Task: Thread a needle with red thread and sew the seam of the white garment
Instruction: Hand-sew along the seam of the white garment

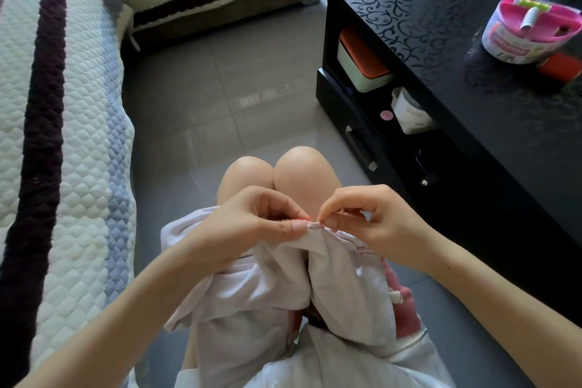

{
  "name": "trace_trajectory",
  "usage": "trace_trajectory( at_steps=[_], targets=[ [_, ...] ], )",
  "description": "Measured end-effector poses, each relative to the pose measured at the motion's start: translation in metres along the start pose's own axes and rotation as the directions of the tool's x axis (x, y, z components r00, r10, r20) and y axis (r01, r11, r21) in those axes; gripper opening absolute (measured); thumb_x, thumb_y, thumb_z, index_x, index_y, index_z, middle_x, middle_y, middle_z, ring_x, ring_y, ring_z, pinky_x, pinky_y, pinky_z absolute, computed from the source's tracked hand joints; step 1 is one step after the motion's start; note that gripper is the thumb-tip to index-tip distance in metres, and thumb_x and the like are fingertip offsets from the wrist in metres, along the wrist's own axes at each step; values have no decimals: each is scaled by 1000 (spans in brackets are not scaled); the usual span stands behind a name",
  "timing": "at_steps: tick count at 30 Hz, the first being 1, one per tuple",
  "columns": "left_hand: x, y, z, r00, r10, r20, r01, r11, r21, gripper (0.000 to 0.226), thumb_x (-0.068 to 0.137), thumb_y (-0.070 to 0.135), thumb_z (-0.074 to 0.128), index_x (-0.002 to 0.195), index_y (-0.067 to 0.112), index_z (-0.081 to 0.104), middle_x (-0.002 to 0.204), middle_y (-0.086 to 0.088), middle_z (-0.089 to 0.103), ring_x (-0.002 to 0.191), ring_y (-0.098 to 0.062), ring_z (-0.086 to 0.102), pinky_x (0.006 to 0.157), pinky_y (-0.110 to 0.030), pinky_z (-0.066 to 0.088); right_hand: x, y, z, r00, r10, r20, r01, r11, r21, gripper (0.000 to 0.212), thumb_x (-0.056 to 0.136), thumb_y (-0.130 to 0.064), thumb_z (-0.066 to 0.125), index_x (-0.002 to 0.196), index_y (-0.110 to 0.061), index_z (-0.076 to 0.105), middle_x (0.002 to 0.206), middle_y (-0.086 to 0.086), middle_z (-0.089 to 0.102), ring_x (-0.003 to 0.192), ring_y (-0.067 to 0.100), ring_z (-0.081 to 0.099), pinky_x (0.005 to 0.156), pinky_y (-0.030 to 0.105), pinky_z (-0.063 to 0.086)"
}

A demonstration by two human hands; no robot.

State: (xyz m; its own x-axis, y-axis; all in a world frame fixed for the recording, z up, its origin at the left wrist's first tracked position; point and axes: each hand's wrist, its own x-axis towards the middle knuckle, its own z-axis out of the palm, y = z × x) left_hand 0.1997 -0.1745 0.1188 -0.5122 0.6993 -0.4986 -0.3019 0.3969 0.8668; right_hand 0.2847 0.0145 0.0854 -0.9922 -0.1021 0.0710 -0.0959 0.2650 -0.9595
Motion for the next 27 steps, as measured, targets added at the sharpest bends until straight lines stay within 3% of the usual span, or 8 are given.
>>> trace_trajectory(
  at_steps=[2,4,11,14,18,21,24,27],
  targets=[
    [0,-1,0,1000,3,9,-3,1000,-6,15,69,17,72,79,5,75,95,-24,68,87,-22,61,84,-31,46,-1,1,1,1000,7,-13,-6,999,35,8,81,-20,63,82,-18,71,78,-7,70,75,12,66,70,25,52],
    [0,-1,0,1000,12,12,-12,1000,-10,14,69,17,73,78,8,76,94,-22,68,87,-22,60,84,-31,46,-1,3,3,1000,22,-18,-21,997,77,7,82,-13,65,81,-11,71,77,3,70,72,19,65,69,31,52],
    [-2,-4,8,998,50,-30,-51,999,-21,8,65,22,76,72,16,77,84,-11,71,80,-12,63,76,-18,50,-4,7,14,999,47,-9,-41,944,328,12,79,-1,65,78,-12,71,69,0,66,65,12,58,63,20,49],
    [-2,-4,7,996,70,-50,-71,997,-29,9,68,20,74,73,12,76,87,-17,73,82,-15,66,80,-24,51,-6,9,12,996,77,-37,-59,935,350,10,80,3,66,85,-4,69,70,6,68,64,13,61,62,21,51],
    [-1,-7,6,994,89,-69,-95,992,-79,13,74,17,71,75,4,73,83,-12,74,81,-14,68,77,-25,52,-10,15,4,991,90,-101,-71,981,181,5,79,-3,66,82,-6,69,74,6,71,70,15,67,70,31,55],
    [2,-8,11,990,98,-98,-109,988,-113,10,71,18,72,72,9,74,77,-11,72,74,-15,65,71,-23,51,-11,12,6,993,56,-101,-44,992,116,10,79,-2,63,78,-11,68,71,-1,68,67,9,64,67,23,52],
    [5,-6,13,983,122,-137,-144,976,-161,7,69,14,73,71,8,75,73,-9,72,70,-13,66,66,-19,51,-8,9,14,994,38,-101,-13,972,235,13,81,0,63,77,-12,66,66,0,63,61,9,57,62,18,48],
    [5,-6,15,971,139,-193,-172,970,-170,7,68,11,77,72,6,75,75,-11,73,72,-14,67,68,-19,52,-7,5,20,980,153,-130,-85,902,423,13,84,5,63,77,-5,66,61,-1,63,55,6,56,56,14,46]
  ],
)
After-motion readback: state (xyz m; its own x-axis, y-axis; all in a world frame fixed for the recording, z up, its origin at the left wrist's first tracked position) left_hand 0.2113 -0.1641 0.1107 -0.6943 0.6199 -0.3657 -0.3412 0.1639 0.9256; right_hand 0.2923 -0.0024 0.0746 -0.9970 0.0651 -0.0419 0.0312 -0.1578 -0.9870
